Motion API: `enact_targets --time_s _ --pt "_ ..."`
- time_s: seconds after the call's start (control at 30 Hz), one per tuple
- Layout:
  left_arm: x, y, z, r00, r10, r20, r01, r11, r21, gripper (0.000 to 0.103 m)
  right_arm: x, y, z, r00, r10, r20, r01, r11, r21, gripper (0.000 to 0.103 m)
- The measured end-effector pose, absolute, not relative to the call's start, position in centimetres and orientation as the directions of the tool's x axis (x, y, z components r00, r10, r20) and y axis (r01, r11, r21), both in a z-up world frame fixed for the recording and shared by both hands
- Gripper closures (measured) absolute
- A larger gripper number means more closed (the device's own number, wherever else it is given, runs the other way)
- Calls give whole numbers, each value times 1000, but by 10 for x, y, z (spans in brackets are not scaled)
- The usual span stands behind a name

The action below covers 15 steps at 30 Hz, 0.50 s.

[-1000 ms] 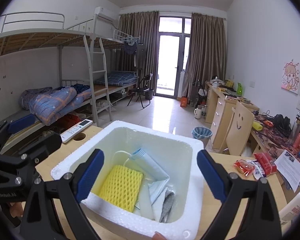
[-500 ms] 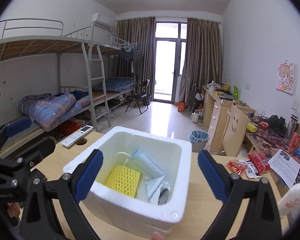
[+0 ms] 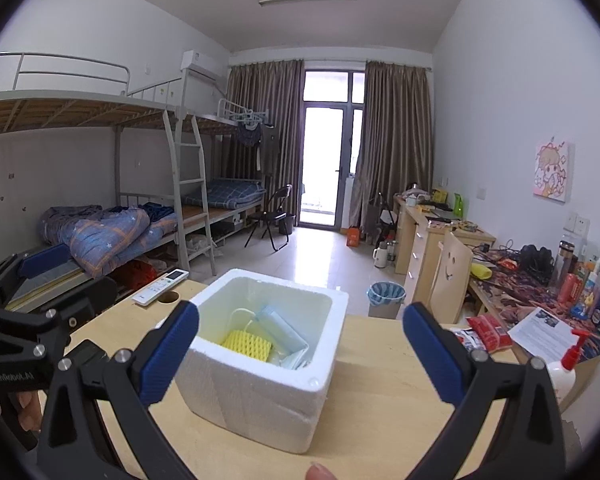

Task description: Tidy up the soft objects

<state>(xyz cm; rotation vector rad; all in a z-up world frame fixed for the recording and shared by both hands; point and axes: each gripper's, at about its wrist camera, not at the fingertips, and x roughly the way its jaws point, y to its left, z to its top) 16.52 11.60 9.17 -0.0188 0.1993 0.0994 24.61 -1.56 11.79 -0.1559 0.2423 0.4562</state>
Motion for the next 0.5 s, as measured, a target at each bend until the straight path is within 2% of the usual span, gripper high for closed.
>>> enact_targets --time_s 0.5 --pt "110 78 101 989 63 -133 -66 998 -20 1 194 -48 119 889 417 -191 -440 893 -97 0"
